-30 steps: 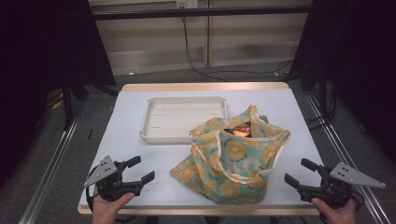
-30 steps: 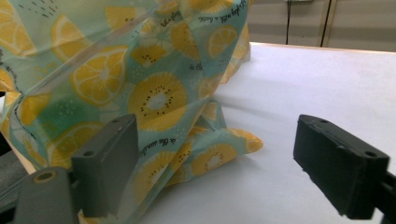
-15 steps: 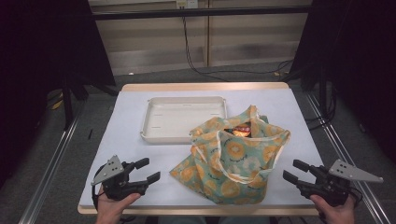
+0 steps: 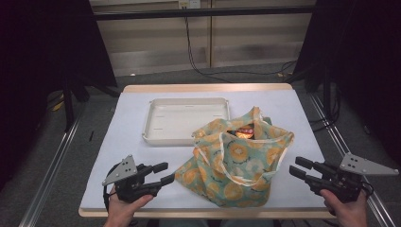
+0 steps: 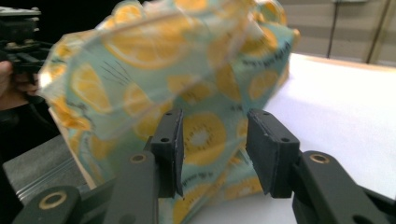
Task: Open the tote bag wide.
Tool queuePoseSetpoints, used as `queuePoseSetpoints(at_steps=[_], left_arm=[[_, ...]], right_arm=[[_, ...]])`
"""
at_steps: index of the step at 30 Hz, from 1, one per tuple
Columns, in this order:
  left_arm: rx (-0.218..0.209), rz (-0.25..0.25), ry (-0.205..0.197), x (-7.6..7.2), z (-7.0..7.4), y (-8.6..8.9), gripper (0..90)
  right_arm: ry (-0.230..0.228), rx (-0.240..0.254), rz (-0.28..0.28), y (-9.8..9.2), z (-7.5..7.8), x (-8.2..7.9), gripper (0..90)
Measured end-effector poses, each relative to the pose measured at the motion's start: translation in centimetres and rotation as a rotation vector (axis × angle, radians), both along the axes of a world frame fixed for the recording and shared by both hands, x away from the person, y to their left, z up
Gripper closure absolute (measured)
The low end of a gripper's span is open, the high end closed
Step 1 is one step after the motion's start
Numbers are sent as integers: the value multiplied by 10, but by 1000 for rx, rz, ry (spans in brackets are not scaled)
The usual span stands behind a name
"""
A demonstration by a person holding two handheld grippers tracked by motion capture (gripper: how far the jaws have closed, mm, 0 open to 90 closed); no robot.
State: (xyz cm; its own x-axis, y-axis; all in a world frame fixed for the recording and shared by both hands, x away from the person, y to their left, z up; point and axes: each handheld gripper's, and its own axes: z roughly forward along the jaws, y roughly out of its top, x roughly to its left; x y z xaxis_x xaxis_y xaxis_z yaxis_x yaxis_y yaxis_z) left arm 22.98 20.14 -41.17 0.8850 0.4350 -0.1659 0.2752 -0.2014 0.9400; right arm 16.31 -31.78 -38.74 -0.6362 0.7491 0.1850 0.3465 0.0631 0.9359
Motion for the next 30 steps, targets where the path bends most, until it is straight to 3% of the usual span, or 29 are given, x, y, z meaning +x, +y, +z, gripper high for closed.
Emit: queuePoseSetpoints(at_steps=[4, 6, 9, 14, 19, 21, 25, 30], left_arm=[[9, -22, 0, 3, 4, -8, 521], [-14, -28, 11, 8, 10, -13, 523], [-26, -27, -7, 14, 17, -18, 523], [-24, -46, -14, 22, 24, -27, 572], [-53, -80, -18, 35, 36, -39, 596], [-50, -69, -32, 39, 42, -44, 595], [-51, -78, -42, 48, 46, -57, 595], [-60, -111, -37, 56, 49, -70, 586]], right_arm=[[-11, 5, 21, 2, 8, 3, 596], [-21, 9, 27, 1, 15, 7, 610], [-18, 31, 32, -1, 22, 13, 628], [-26, 16, 42, 0, 31, 20, 645], [-39, -8, 43, -1, 50, 32, 655], [-50, -14, 40, -2, 58, 36, 654], [-99, 4, 18, -7, 78, 44, 655], [-91, 6, 37, 0, 84, 58, 647]])
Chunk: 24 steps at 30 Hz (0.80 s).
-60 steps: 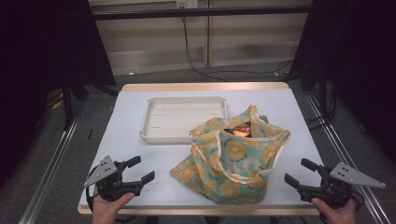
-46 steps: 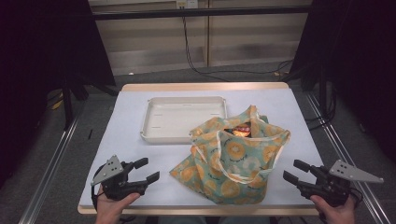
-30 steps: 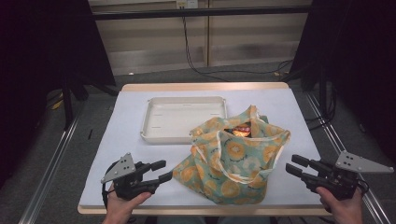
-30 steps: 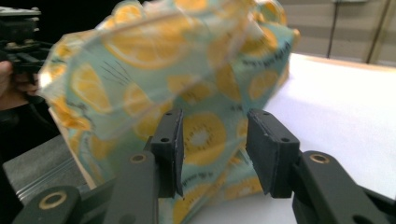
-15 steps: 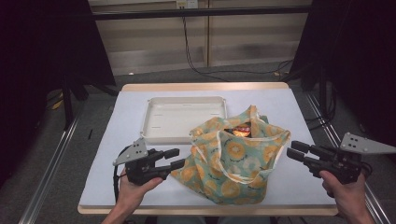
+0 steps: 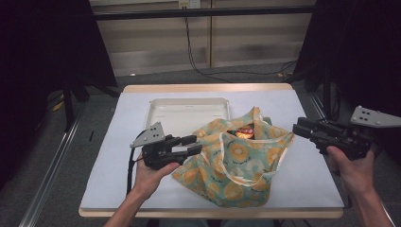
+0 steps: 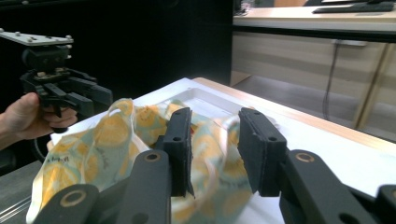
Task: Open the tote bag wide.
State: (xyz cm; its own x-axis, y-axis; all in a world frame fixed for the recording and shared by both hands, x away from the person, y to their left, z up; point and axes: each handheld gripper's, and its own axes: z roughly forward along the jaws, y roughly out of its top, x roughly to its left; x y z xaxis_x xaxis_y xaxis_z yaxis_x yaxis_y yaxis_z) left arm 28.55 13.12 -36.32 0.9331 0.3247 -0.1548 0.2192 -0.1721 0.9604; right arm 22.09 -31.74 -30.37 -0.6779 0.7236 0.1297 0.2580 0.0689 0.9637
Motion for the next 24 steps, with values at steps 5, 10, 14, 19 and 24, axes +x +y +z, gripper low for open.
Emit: queuePoseSetpoints(at_steps=[5, 10, 14, 19, 24], left_arm=[[-7, -25, 0, 11, 9, -18, 542], [-5, -78, -5, 16, 16, -39, 494], [36, -89, -10, 18, 15, -53, 477], [53, -180, -24, 9, 9, -61, 784], [75, -253, -35, -7, 8, -63, 900]], right_arm=[[46, -47, 40, 19, 6, 28, 591], [105, -94, 70, 36, -2, 52, 537], [130, -114, 83, 43, -6, 61, 492], [158, -151, 110, 49, -13, 61, 456], [219, -191, 121, 57, -29, 62, 424]])
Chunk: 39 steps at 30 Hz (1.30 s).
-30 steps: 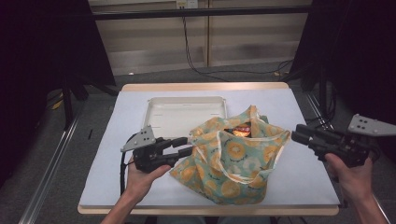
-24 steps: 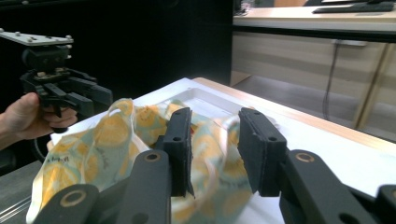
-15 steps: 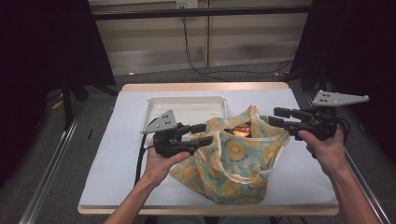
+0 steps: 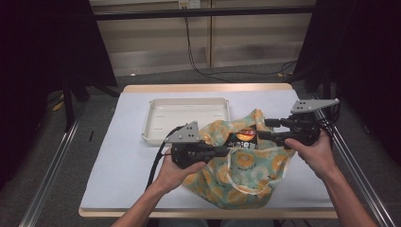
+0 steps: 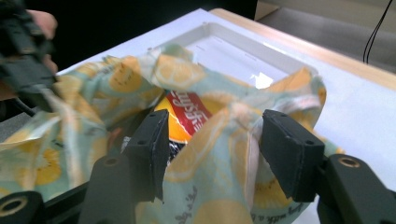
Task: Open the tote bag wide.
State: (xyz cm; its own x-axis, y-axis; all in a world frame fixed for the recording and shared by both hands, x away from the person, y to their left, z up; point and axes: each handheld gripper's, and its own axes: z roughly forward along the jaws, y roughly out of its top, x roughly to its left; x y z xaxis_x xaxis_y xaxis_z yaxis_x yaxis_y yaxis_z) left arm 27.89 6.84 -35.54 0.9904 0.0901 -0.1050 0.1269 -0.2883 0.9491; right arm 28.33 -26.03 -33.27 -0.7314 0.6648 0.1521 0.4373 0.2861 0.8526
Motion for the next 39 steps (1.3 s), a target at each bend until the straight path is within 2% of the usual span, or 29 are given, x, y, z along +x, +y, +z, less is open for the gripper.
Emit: queuePoseSetpoints(at_steps=[2, 4, 5, 6, 7, 9, 11, 13, 16, 17, 18, 19, 20, 21, 22, 23, 27, 30, 31, 33, 34, 35, 36, 37, 39], left_arm=[[13, -20, -4, -9, 0, -1, 900], [14, -37, -1, -12, 0, -1, 900], [31, -58, -8, -21, -1, -2, 900], [43, -72, -7, -25, -2, -2, 900], [43, -84, -6, -30, -4, -2, 900], [47, -109, 3, -38, -8, -3, 900], [69, -133, 6, -46, -13, -4, 900], [91, -160, 6, -53, -19, -7, 900], [97, -196, 23, -63, -26, -6, 900], [97, -196, 23, -63, -26, -6, 900], [108, -205, 19, -67, -29, -5, 900], [128, -202, 23, -72, -32, -3, 900], [126, -191, 23, -73, -35, -3, 900], [133, -188, 28, -73, -36, -1, 900], [121, -193, 46, -73, -39, -1, 900], [115, -189, 56, -72, -42, 0, 900], [120, -180, 67, -71, -49, 0, 900], [111, -167, 76, -67, -49, 1, 896], [116, -156, 76, -66, -49, 1, 838], [95, -136, 78, -63, -47, 3, 806], [93, -118, 68, -63, -45, 4, 775], [88, -126, 63, -61, -41, 5, 732], [79, -130, 58, -59, -39, 6, 729], [79, -109, 50, -57, -35, 9, 721], [44, -91, 61, -52, -31, 14, 698]], right_arm=[[12, 2, -6, 0, -6, 1, 449], [15, -2, -8, 0, -9, 2, 483], [15, 7, -14, -2, -13, 3, 629], [11, 14, -10, -3, -14, 3, 689], [5, 26, 1, -5, -15, 3, 718], [-2, 42, -2, -8, -17, 3, 829], [-13, 54, -13, -11, -18, 4, 892], [-23, 62, -23, -14, -19, 4, 900], [-46, 68, -71, -20, -21, 5, 900], [-46, 68, -71, -20, -21, 5, 900], [-52, 86, -111, -28, -23, 6, 900], [-52, 97, -120, -31, -24, 7, 900], [-50, 109, -109, -34, -27, 8, 900], [-48, 106, -114, -35, -29, 9, 900], [-49, 93, -123, -33, -31, 8, 900], [-56, 67, -122, -31, -33, 8, 900], [-85, 38, -152, -31, -33, 1, 900], [-102, 52, -161, -35, -31, -4, 900], [-104, 47, -183, -39, -30, -9, 900], [-110, 46, -200, -45, -32, -13, 900], [-103, 49, -208, -48, -33, -14, 900], [-92, 56, -209, -52, -35, -14, 900], [-82, 66, -222, -56, -37, -16, 900], [-81, 65, -219, -59, -38, -16, 899], [-77, 41, -236, -63, -40, -20, 897]])
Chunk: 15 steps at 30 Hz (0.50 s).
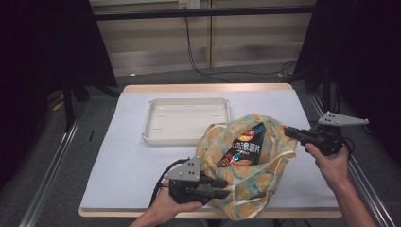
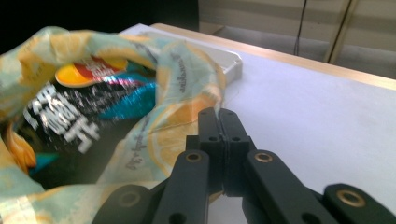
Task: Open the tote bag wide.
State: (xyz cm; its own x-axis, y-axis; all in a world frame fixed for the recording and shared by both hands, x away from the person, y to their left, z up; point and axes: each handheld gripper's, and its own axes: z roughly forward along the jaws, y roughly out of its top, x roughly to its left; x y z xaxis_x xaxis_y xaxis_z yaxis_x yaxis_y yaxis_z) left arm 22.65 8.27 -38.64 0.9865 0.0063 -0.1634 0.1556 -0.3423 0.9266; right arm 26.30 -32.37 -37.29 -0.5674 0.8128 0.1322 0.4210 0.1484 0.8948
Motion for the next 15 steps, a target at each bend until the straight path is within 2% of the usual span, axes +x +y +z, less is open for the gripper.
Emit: queuePoseSetpoints(at_steps=[3, 4, 6, 9, 11, 13, 15], left_arm=[[-13, 29, -2, 5, 3, 6, 671], [-33, 61, 5, 10, 7, 12, 660], [-41, 67, 14, 12, 9, 14, 648], [-61, 94, 17, 22, 16, 18, 619], [-62, 99, 4, 24, 18, 19, 617], [-79, 124, -2, 32, 22, 22, 637], [-87, 133, 3, 35, 22, 21, 654]], right_arm=[[6, -1, 1, -5, -2, -4, 885], [15, -10, -1, -9, -5, -9, 867], [18, -12, 0, -10, -6, -11, 843], [-19, 12, 20, -7, -1, -16, 765], [-26, 11, 28, -6, 1, -16, 754], [-53, 17, 53, 0, 10, -15, 674], [-61, 23, 50, 3, 13, -13, 657]])
